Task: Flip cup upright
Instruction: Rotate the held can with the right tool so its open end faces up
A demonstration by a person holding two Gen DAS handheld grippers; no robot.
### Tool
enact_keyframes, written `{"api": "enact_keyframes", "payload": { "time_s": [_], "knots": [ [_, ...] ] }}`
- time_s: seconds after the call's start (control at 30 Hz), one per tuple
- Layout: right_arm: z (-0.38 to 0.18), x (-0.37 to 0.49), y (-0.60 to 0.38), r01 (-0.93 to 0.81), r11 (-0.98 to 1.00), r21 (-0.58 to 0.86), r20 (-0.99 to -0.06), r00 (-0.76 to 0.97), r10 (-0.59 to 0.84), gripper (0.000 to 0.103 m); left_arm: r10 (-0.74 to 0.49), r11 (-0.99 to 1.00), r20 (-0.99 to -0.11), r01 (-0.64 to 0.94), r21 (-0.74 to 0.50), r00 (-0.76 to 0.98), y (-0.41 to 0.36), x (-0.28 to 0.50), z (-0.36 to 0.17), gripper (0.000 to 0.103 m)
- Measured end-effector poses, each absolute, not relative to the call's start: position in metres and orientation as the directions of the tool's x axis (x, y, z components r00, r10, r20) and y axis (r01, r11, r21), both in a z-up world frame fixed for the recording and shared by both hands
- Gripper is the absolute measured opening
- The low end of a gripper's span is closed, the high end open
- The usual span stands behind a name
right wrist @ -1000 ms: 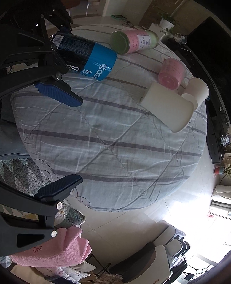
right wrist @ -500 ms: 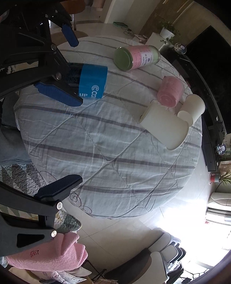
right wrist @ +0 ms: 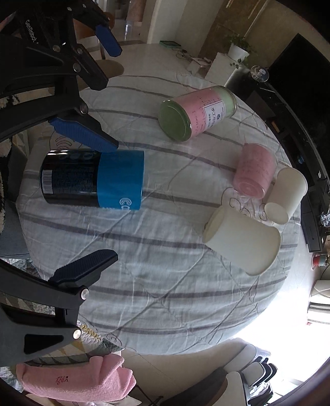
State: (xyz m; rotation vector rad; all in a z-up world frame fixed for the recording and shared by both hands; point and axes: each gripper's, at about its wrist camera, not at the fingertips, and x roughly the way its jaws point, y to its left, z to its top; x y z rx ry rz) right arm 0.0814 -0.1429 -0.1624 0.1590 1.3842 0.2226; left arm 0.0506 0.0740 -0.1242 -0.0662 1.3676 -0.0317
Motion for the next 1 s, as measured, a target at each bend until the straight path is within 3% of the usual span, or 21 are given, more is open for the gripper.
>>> {"api": "enact_keyframes", "payload": {
  "time_s": [0.43, 0.47, 0.5, 1.0],
  "knots": [
    [-0.229, 0.099, -0.104, 0.078, 0.968, 0.238, -0.971, 0.037, 0.236, 0.08, -0.041, 0.999, -0.989, -0.015, -0.044, 0.144, 0.124, 0.061, -0.152, 0.092],
    [-0.236, 0.101, -0.106, 0.1, 0.963, 0.25, -0.968, 0.027, 0.249, 0.08, -0.039, 0.999, -0.99, -0.018, -0.041, 0.135, 0.126, 0.061, -0.156, 0.092],
    [-0.242, 0.102, -0.108, 0.122, 0.961, 0.25, -0.968, 0.018, 0.25, 0.072, -0.039, 0.999, -0.991, -0.022, -0.042, 0.128, 0.128, 0.061, -0.159, 0.092],
    [-0.178, 0.102, -0.11, 0.032, 0.959, 0.281, -0.936, 0.231, 0.266, 0.069, -0.061, 0.998, -0.982, -0.008, -0.063, 0.177, 0.125, 0.063, -0.139, 0.092]
  ]
}}
